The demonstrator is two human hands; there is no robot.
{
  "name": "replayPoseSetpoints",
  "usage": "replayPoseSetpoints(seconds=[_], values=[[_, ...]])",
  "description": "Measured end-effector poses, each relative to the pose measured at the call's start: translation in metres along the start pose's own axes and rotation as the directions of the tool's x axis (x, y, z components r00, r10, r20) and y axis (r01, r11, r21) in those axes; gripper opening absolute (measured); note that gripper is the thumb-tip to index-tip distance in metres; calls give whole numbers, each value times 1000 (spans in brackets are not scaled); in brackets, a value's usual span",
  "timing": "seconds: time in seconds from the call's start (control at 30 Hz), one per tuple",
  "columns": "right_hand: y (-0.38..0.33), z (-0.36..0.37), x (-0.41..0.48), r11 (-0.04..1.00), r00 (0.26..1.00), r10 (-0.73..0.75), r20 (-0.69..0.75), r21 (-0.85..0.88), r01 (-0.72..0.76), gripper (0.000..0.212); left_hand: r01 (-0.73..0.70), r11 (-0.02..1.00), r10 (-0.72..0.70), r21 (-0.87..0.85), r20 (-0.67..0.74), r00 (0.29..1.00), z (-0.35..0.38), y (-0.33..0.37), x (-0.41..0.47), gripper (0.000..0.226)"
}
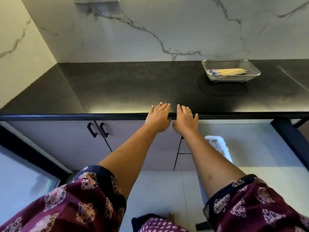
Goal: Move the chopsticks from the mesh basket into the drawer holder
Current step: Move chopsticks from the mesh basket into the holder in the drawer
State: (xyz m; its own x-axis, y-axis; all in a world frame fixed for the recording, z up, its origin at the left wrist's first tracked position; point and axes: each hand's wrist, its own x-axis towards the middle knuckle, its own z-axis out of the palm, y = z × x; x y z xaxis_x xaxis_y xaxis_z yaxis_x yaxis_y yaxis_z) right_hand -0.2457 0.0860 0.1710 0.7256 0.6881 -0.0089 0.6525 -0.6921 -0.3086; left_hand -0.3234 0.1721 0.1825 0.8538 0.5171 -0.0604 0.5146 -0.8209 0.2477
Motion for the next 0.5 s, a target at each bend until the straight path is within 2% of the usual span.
replayPoseSetpoints(seconds=[0.2,0.3,0.5], values=[[32,-16,65,990,988,124,-96,82,-117,72,-94,995,95,-38,7,995,-13,27,80,63],[56,-30,96,976,976,195,-92,119,-184,70,-121,989,125,-87,45,991,-21,49,123,63],[96,-55,144,921,937,315,-151,289,-263,58,-185,967,197,-177,52,979,-26,90,196,62]])
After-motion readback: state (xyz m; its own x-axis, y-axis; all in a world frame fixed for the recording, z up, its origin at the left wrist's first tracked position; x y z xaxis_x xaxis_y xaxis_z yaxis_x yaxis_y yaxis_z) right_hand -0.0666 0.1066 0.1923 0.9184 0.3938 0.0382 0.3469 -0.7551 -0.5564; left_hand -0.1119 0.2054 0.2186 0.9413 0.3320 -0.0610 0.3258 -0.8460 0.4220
